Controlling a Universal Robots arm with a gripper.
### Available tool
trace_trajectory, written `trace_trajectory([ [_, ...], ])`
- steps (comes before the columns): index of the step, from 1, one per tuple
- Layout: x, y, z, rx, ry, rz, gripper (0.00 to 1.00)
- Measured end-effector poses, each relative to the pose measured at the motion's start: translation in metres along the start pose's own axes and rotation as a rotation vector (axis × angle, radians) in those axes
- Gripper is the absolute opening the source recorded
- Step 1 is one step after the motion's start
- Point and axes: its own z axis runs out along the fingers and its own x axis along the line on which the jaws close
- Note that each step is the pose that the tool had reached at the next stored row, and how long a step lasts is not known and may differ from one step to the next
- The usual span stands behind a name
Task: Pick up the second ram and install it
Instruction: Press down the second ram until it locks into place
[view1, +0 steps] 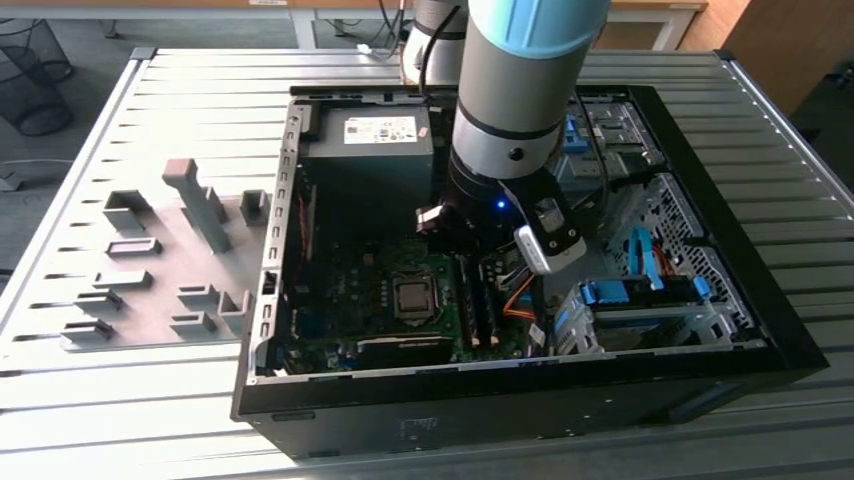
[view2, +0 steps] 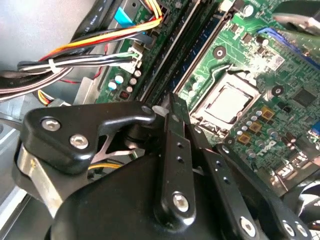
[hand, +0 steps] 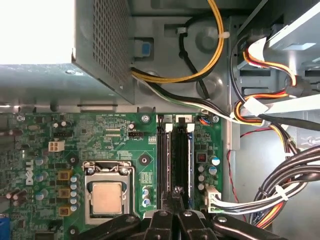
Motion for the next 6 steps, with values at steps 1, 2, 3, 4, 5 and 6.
trace_trajectory([
  [1, 0.0, 0.0, 0.0, -0.0002, 0.0, 0.0, 0.1],
  [2, 0.0, 0.0, -0.0001, 0.0, 0.0, 0.0, 0.1],
  [3, 0.0, 0.0, -0.0001, -0.0002, 0.0, 0.0, 0.1],
  [4, 0.0, 0.0, -0.0001, -0.0004, 0.0001, 0.0, 0.1],
  [5, 0.0, 0.0, -0.0001, -0.0004, 0.0001, 0.0, 0.1],
  [6, 0.0, 0.0, -0.0001, -0.0005, 0.0001, 0.0, 0.1],
])
